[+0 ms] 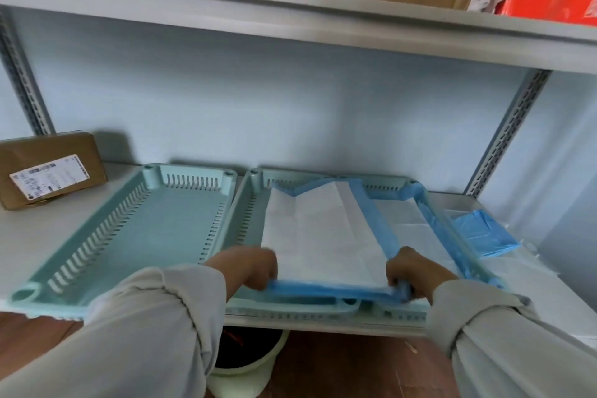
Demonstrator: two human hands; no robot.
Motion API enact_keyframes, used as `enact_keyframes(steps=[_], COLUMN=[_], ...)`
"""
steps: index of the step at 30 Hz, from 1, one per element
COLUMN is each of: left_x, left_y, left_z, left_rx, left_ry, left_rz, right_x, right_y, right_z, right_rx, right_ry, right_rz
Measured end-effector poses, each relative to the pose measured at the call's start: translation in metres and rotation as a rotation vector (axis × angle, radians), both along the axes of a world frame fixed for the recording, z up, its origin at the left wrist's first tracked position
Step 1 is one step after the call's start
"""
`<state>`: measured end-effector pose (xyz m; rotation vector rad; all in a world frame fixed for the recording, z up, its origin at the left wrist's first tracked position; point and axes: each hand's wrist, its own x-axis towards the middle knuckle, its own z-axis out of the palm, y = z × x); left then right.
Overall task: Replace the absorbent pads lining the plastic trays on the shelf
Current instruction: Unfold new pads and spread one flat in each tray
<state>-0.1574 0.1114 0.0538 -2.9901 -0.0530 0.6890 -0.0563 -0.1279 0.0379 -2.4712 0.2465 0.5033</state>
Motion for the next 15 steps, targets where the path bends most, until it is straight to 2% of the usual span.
enact_keyframes(steps=[2,3,5,8,10,15], left_x=[-0.004,-0.002,0.004,0.02,0.031,0.056], left_y=[-0.007,-0.007,-0.006,0.001,0.005,0.015], left_z=[0.003,0.002,-0.002,-0.014,-0.022,-0.05], left_rx=[-0.093,-0.142,-0.215,-0.331,-0.368,-0.524], left_ry=[0.345,0.399,0.319,0.089,0.001,-0.046], left_rz=[0.038,0.077,0.133,0.314,0.397,0.596], right_x=[-0.005,-0.004,-0.002,0.014,0.029,0.061], right_y=[-0.006,-0.005,-0.002,0.005,0.013,0.033], right_z=[-0.002,-0.001,0.002,0.0,-0.001,-0.007], right_rx=[-0.121,-0.1,-0.053,-0.218,-0.279,-0.195], right_ry=[0.061,0.054,0.028,-0.068,-0.102,-0.116], right_rz=[0.081,0.1,0.132,0.193,0.227,0.202])
